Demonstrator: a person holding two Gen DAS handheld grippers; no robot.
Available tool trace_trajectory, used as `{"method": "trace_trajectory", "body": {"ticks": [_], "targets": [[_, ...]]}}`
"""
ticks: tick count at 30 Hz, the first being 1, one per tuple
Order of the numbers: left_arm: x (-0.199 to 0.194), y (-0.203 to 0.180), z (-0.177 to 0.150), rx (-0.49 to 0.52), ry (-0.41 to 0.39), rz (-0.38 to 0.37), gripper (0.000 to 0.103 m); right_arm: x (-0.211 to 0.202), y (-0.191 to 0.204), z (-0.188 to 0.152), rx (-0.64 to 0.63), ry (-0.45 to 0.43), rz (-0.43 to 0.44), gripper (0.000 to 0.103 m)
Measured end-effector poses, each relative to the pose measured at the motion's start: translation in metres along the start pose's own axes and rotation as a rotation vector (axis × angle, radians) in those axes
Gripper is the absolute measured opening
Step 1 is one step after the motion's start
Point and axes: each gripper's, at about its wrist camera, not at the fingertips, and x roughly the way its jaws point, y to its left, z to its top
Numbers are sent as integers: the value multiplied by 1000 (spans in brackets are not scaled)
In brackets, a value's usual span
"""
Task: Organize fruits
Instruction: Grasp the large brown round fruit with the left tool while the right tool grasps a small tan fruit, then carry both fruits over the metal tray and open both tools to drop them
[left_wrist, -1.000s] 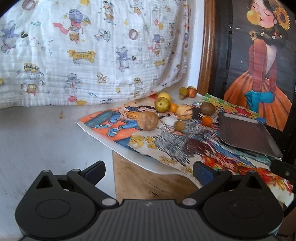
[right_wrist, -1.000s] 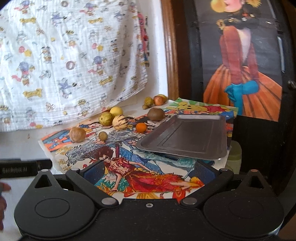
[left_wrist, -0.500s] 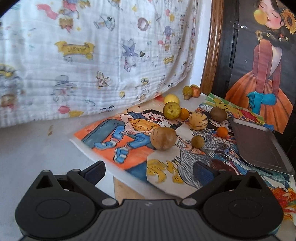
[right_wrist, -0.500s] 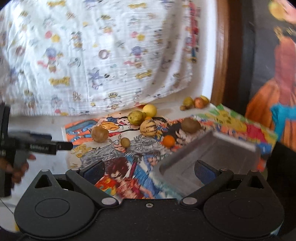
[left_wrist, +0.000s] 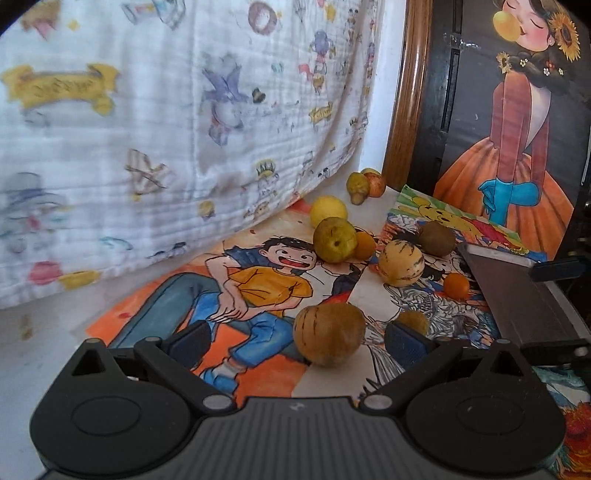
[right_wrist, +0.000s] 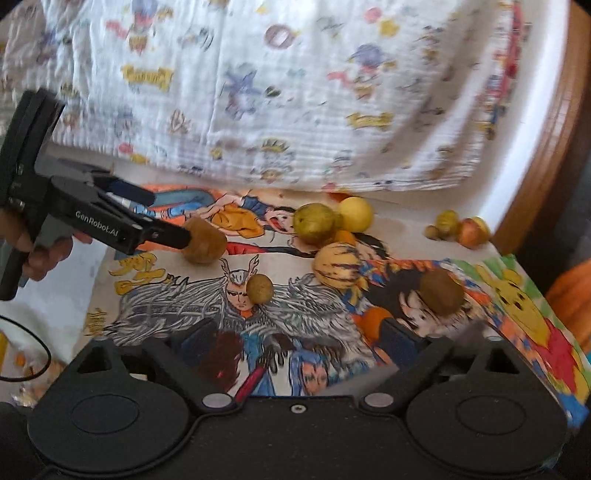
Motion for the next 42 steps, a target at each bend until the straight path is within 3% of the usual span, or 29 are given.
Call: {"method": "trace_trajectory", "body": {"ticks": [8,13,20,24,27,29,35,42], "targets": [[22,4,1,-18,39,-15,93,50,7,10,-93,24,83,70],[29,3,4,-17,57,-57,82,66,14,13,-138,30,104,55],[41,-4,7,1,82,-77,68,84,12,15,-129,38,137,44],[44,-8,9,16,96,-85,53,90,6,15,-96,27,163,37],[47,-13,12,35,110,-68,53,92,3,15,-72,25,193,27],[49,-15,15,39,121,-56,53,91,0,14,-55,21,201,27],[54,-30,29,10,135,-48,52,65,-25,5,3,-14,172,27],[62,-85,44,-17,69,-116,52,7,-94,-29,109,-33,-5,27]]}}
